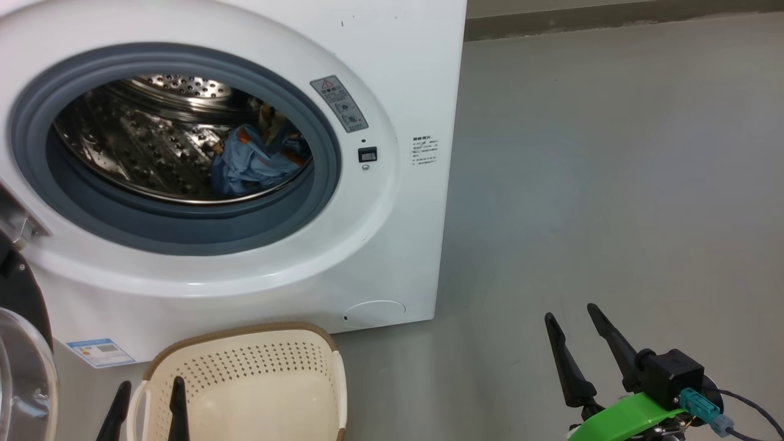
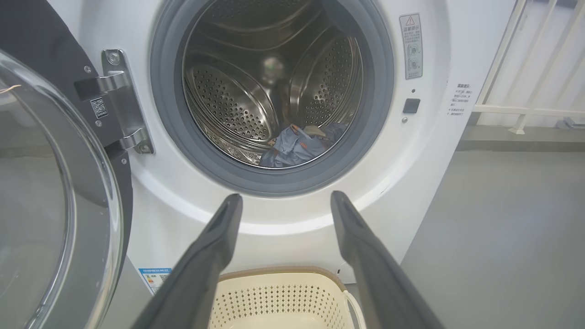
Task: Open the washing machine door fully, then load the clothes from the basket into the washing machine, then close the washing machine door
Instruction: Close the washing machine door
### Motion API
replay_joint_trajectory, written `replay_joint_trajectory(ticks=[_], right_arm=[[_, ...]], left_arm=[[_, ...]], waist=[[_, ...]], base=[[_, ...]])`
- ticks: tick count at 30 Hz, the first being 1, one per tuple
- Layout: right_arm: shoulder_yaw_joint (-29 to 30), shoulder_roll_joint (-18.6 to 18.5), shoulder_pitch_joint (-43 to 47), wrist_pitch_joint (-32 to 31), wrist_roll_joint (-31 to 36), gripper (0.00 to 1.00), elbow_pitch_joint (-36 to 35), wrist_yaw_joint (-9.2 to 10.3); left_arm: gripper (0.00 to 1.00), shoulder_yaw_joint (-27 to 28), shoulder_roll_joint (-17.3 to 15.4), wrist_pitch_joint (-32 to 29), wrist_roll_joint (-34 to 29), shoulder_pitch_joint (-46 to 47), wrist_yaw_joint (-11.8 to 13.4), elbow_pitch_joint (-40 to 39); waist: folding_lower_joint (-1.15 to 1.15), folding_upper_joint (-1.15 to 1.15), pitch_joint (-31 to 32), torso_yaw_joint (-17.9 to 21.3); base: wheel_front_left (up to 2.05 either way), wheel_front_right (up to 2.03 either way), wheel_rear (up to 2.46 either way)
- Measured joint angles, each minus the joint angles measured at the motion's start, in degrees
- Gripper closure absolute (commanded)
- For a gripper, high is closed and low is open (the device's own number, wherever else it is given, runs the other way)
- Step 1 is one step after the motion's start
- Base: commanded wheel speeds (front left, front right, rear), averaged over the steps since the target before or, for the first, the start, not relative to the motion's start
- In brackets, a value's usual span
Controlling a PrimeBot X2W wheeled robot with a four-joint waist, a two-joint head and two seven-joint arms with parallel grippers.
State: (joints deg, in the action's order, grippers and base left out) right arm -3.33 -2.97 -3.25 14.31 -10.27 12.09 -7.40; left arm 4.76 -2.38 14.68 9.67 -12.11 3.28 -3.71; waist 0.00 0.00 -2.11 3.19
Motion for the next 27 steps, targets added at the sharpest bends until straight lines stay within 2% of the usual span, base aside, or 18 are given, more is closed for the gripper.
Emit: replay_joint_trajectory(ticks=[9, 20, 27], right_arm=[[0.01, 0.01, 0.0, 0.0, -0.4, 0.0, 0.01, 0.0], [-0.04, 0.01, 0.0, 0.0, -0.49, 0.0, 0.36, 0.0], [-0.16, 0.01, 0.03, 0.0, -0.49, 0.0, 0.37, 0.0]], left_arm=[[0.0, 0.0, -0.01, 0.0, -0.91, 0.07, 0.34, -0.19], [0.0, -0.08, -0.01, 0.0, -1.48, 0.28, 0.26, -0.27], [0.0, -0.16, -0.01, 0.0, -1.48, 0.28, 0.27, -0.36]], waist=[[0.0, 0.0, -0.16, -0.09], [0.0, 0.0, 0.17, -0.42], [0.0, 0.0, 0.73, -0.64]], base=[[-0.79, 0.79, 0.0], [-1.89, 1.89, 0.0], [-1.22, 1.22, 0.0]])
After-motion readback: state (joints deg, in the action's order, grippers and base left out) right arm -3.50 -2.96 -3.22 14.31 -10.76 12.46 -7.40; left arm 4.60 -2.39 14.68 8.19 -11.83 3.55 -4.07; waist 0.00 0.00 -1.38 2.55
